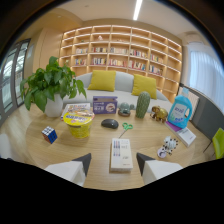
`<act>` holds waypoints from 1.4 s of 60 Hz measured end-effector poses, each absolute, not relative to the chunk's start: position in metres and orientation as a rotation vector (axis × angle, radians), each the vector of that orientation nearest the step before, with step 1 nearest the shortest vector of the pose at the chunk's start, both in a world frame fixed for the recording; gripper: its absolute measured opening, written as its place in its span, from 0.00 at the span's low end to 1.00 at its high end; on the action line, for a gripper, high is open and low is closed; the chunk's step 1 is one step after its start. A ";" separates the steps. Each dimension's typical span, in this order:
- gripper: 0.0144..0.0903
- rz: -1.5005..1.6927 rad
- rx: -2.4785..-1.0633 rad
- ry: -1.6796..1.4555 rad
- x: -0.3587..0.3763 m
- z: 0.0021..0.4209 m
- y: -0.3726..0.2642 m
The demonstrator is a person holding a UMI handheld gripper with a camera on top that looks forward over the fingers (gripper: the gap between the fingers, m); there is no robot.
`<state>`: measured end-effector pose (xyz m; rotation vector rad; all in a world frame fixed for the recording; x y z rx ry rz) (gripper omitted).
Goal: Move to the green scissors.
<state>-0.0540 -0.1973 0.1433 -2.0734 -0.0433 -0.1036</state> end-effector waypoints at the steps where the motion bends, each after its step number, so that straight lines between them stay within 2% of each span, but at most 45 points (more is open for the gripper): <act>1: 0.94 -0.106 -2.075 -0.043 -0.054 0.143 -0.198; 11: 0.94 -0.124 -2.078 -0.040 -0.041 0.144 -0.198; 19: 0.95 -0.136 -2.062 -0.027 -0.019 0.160 -0.184; 30: 0.94 -0.177 -2.005 -0.004 0.017 0.196 -0.132; 38: 0.94 -0.191 -2.002 -0.003 0.038 0.198 -0.081; 49: 0.94 -0.157 -2.053 -0.006 0.048 0.168 -0.014; 63: 0.94 -0.105 -2.147 -0.014 0.045 0.100 0.051; 72: 0.94 -0.072 -2.218 -0.006 0.040 0.061 0.064; 84: 0.94 -0.060 -2.246 0.007 0.037 0.046 0.066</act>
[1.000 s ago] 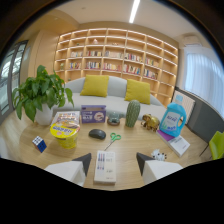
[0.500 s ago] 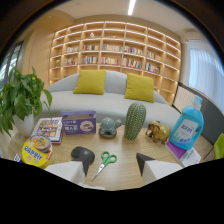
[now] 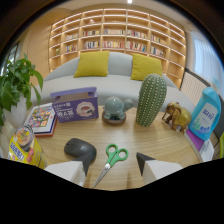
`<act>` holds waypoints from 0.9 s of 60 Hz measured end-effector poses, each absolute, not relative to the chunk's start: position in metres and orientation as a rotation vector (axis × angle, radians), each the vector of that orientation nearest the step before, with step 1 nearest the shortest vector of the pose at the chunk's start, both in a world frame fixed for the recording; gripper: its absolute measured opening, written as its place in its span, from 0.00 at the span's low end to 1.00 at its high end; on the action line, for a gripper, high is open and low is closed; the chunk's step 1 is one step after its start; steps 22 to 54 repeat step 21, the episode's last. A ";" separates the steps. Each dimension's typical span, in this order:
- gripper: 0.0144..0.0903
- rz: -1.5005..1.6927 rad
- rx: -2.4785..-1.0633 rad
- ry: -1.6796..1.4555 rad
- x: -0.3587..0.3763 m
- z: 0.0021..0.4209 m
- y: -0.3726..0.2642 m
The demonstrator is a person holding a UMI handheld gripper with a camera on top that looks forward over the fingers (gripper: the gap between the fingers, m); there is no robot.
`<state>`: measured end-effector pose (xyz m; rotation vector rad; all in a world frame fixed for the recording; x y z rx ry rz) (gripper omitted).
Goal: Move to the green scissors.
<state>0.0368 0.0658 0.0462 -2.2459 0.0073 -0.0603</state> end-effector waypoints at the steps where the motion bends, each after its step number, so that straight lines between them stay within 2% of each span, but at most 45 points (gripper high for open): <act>1: 0.94 -0.062 -2.247 0.008 0.037 0.046 0.066; 54: 0.94 -0.076 -2.254 0.003 0.041 0.043 0.060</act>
